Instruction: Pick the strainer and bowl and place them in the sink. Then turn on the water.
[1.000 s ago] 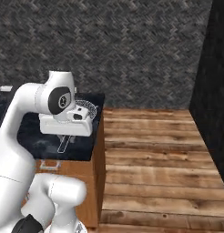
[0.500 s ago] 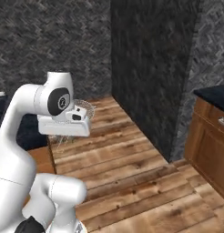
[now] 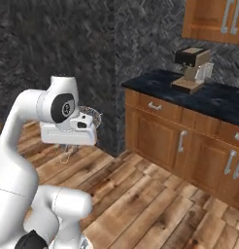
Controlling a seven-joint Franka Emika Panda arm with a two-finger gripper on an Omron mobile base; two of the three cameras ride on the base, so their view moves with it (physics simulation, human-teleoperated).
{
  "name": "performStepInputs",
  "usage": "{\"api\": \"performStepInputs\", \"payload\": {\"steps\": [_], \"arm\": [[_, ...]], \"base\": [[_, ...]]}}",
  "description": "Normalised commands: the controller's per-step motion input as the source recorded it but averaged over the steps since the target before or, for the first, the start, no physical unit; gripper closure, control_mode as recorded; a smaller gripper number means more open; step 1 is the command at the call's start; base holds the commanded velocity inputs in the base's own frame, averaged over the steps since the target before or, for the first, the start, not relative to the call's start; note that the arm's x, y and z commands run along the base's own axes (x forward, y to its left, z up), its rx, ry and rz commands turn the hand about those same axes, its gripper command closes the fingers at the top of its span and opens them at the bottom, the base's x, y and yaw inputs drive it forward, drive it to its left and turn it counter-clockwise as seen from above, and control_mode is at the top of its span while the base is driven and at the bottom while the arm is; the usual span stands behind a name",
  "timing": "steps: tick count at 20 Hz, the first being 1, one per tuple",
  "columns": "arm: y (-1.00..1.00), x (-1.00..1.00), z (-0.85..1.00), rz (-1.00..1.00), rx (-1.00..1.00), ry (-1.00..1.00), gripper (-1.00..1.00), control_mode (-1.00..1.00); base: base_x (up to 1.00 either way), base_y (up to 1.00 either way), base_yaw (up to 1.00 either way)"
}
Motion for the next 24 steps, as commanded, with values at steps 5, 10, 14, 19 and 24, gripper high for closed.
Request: {"api": "performStepInputs", "payload": {"steps": [5,10,14,19,24], "arm": [[0.0,0.0,0.0,0.0,0.0,0.0,1.0,1.0],[0.0,0.0,0.0,0.0,0.0,0.0,1.0,1.0],[0.0,0.0,0.0,0.0,0.0,0.0,1.0,1.0],[0.0,0.0,0.0,0.0,0.0,0.0,1.0,1.0],[0.0,0.0,0.0,0.0,0.0,0.0,1.0,1.0]], "base": [[0.0,-0.12,-0.67],[0.11,-0.01,-0.57],[0.36,0.0,-0.47],[0.7,0.14,-0.36],[0.98,0.21,-0.29]]}}
